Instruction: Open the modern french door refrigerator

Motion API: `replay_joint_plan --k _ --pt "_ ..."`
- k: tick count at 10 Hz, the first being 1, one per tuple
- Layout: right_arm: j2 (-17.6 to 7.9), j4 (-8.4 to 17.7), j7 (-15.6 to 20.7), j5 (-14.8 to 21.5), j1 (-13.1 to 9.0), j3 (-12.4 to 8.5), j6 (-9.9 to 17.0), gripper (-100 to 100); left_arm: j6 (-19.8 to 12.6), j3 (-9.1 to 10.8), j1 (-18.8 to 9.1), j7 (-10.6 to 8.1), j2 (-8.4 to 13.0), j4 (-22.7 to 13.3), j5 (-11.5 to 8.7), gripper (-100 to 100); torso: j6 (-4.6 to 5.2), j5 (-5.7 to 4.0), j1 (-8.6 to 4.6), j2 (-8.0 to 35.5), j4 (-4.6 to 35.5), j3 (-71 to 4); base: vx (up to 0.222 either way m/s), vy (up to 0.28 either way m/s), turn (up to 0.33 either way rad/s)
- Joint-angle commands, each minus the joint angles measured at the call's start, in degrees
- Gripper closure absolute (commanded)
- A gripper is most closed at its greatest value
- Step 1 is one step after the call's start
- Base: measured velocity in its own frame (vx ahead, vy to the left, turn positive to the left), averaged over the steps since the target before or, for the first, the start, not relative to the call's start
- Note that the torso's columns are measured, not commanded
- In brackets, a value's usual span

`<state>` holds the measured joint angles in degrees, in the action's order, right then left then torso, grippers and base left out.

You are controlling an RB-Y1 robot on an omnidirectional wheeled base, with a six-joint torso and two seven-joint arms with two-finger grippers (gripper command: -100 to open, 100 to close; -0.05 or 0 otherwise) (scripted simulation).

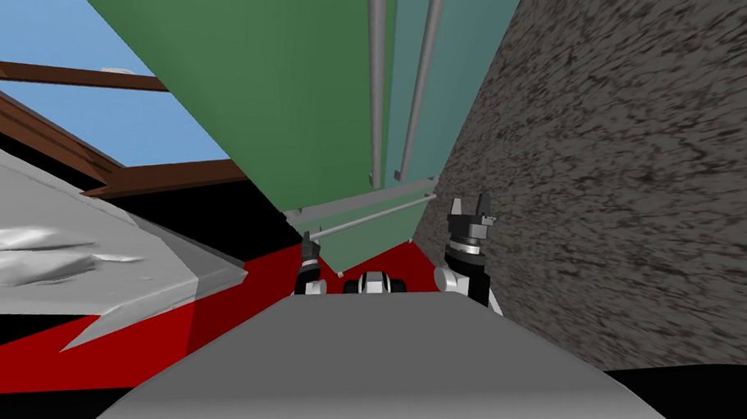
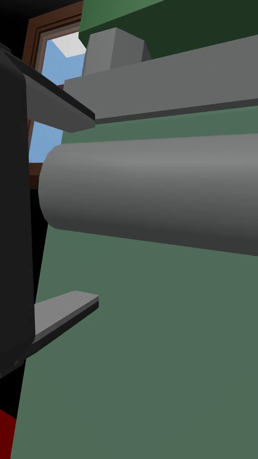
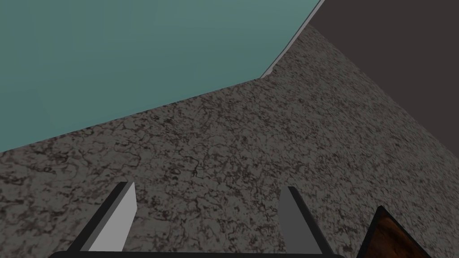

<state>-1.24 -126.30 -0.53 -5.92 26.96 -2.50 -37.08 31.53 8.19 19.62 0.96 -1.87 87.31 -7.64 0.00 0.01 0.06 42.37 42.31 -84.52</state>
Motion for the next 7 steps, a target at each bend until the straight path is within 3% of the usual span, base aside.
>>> replay_joint_plan --k 1,3,4,7 --pt "0.0 0.0 0.0 0.0 0.0 0.0 0.0 0 -1.5 0.22 -0.1 0.14 -0.1 1.5 -0.1 -100 -0.01 0.0 0.02 0.0 0.0 0.0 0.04 0.017 -0.004" --pt "0.0 0.0 0.0 0.0 0.0 0.0 0.0 0 -1.5 0.23 -0.1 0.2 -0.1 1.5 -0.1 -100 -0.01 0.0 -0.01 -0.3 -0.1 -0.2 0.058 0.012 -0.001" --pt "0.0 0.0 0.0 0.0 0.0 0.0 0.0 0 0.1 -0.01 0.0 0.0 -0.1 -0.1 0.0 100 0.03 0.0 -0.03 -0.2 -0.1 -0.1 -0.041 -0.01 0.013" --pt "0.0 0.0 0.0 0.0 0.0 0.0 0.0 0 -1.5 -0.13 0.4 0.11 -0.1 2.3 0.0 100 0.03 0.17 -0.02 -0.1 -0.2 0.0 -0.094 -0.045 0.013"
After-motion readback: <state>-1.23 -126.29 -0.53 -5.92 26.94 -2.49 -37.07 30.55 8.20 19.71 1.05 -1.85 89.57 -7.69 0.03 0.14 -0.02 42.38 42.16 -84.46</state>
